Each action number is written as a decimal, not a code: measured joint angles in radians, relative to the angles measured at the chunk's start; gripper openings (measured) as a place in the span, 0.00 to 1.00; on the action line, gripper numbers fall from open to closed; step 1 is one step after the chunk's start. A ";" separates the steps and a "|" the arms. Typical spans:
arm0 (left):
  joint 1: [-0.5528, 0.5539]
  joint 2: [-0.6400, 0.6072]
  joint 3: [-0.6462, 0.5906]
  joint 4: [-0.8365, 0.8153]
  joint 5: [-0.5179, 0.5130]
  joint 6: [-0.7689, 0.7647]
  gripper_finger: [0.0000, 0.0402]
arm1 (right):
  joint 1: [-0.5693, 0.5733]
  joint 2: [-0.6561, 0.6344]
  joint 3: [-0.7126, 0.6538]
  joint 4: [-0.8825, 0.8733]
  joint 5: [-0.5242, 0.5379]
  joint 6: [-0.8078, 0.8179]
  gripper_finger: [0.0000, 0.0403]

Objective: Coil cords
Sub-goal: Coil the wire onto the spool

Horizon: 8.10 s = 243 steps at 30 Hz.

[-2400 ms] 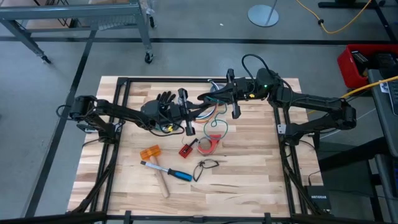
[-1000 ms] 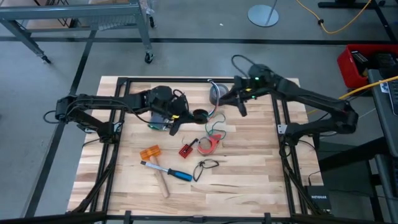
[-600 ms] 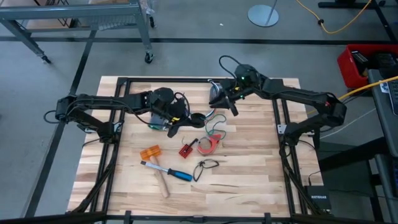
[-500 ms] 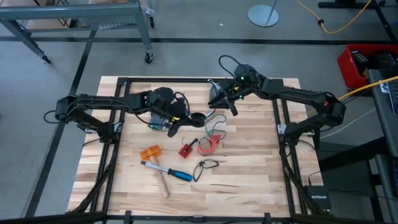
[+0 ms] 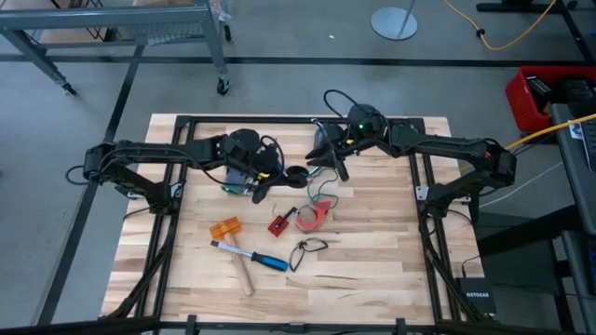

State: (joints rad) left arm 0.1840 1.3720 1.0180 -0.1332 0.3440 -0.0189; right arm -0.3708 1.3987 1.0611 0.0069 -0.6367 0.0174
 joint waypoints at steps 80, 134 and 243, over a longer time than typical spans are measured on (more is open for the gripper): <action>-0.006 -0.041 0.001 0.124 -0.416 0.082 0.30 | -0.161 0.030 0.000 0.049 -0.035 0.004 0.01; -0.127 0.396 0.000 0.901 -0.979 -0.016 0.30 | -0.251 -0.067 0.001 0.476 -0.169 0.181 0.00; 0.009 0.230 0.116 0.358 -0.447 -0.472 0.00 | 0.005 -0.040 0.000 -0.340 0.784 -0.279 0.00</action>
State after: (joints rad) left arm 0.1934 1.6016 1.1339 0.2246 -0.1032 -0.4914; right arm -0.3663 1.3584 1.0615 -0.3330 0.1473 -0.2619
